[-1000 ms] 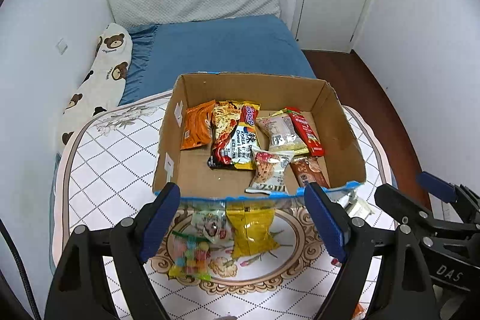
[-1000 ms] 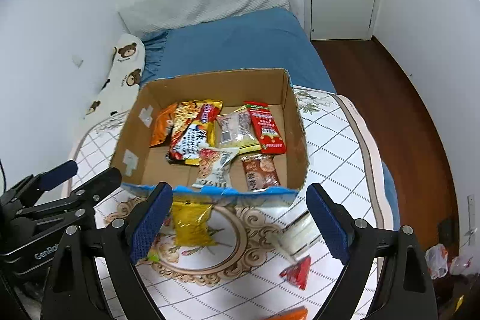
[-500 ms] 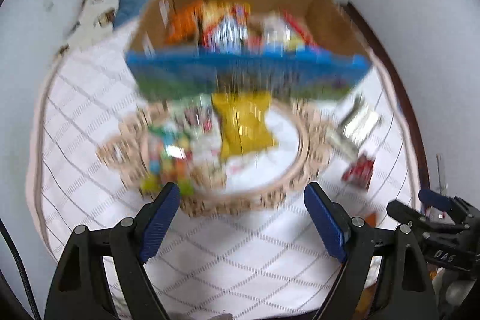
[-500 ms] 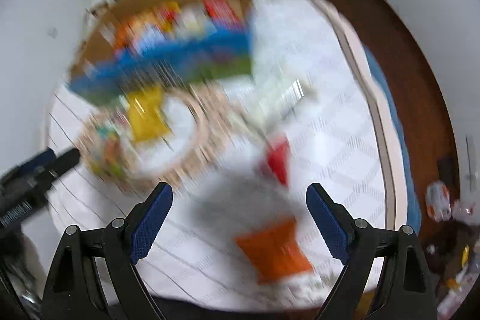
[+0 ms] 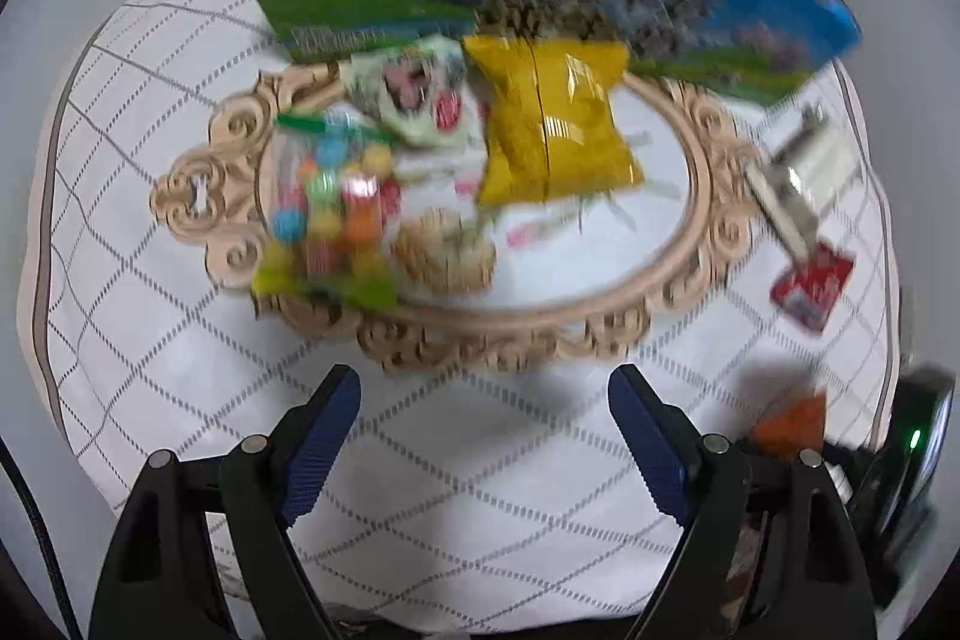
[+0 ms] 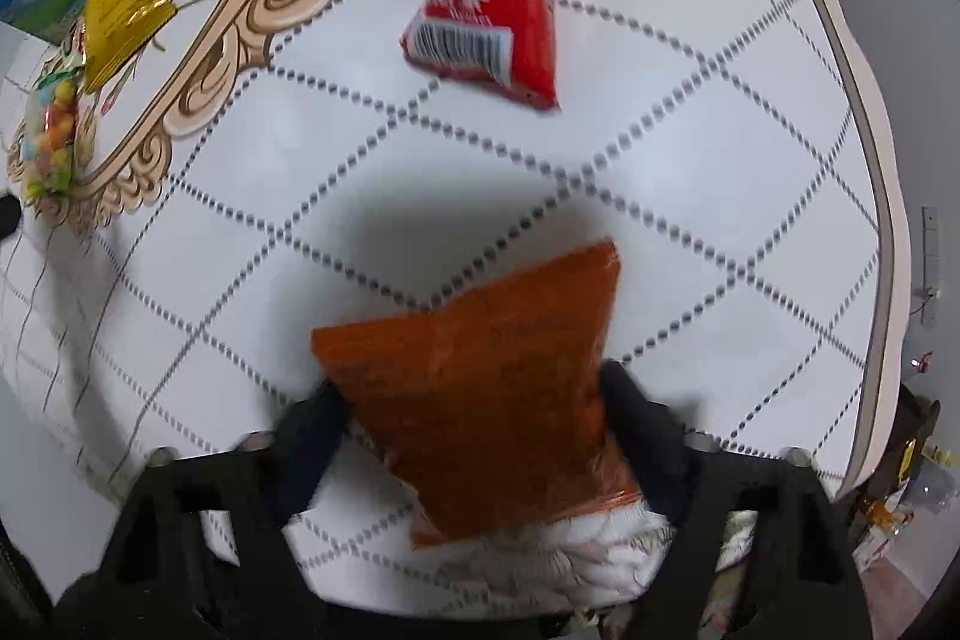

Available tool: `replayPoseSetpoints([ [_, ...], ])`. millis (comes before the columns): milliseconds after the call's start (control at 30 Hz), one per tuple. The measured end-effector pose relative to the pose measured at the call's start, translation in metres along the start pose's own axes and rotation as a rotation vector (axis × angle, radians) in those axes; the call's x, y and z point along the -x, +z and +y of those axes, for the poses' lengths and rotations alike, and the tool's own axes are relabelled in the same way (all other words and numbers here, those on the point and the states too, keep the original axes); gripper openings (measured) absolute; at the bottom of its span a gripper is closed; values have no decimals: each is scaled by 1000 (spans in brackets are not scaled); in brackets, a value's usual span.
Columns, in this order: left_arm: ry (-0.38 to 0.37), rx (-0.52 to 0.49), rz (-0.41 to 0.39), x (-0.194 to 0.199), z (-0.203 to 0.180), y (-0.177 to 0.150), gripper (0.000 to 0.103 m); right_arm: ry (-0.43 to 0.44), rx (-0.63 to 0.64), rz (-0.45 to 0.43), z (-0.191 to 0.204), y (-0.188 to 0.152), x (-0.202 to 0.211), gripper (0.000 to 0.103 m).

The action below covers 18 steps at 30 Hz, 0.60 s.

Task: Organize snacks
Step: 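Grasp the yellow chip bag with left tool while right tool grasps the orange packet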

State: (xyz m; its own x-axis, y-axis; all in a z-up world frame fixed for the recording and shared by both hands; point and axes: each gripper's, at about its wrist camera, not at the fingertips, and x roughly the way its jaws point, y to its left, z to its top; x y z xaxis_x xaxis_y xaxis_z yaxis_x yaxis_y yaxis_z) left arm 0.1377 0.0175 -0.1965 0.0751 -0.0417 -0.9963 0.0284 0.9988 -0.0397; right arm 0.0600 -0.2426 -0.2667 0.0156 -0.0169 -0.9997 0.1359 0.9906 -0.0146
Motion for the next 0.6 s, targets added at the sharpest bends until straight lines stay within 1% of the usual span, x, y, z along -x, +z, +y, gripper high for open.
replayPoseSetpoints([
  [67,-16,35,13,-4,0,18,85,24,-13,-36,1,9,5,66],
  [100,-50,63,29,-8,0,30,85,34,-20,-47,1,14,7,65],
  [200,-101,117,38,-17,-4,63,85,65,-33,-75,3,32,14,64],
  [300,-93,122,37,-30,-12,88,85,83,-37,-92,5,47,19,63],
  [433,-69,106,55,-52,-24,109,84,109,-46,-86,5,59,21,63],
  [467,-65,100,52,-55,-26,111,82,112,-47,-82,5,63,21,63],
  [500,-58,85,44,-59,-29,111,65,114,-48,-79,6,65,21,63],
  [533,-41,67,38,-61,-32,110,56,116,-47,-74,7,66,21,63],
  [600,-31,39,24,-63,-35,102,54,118,-42,-68,10,66,20,63],
])
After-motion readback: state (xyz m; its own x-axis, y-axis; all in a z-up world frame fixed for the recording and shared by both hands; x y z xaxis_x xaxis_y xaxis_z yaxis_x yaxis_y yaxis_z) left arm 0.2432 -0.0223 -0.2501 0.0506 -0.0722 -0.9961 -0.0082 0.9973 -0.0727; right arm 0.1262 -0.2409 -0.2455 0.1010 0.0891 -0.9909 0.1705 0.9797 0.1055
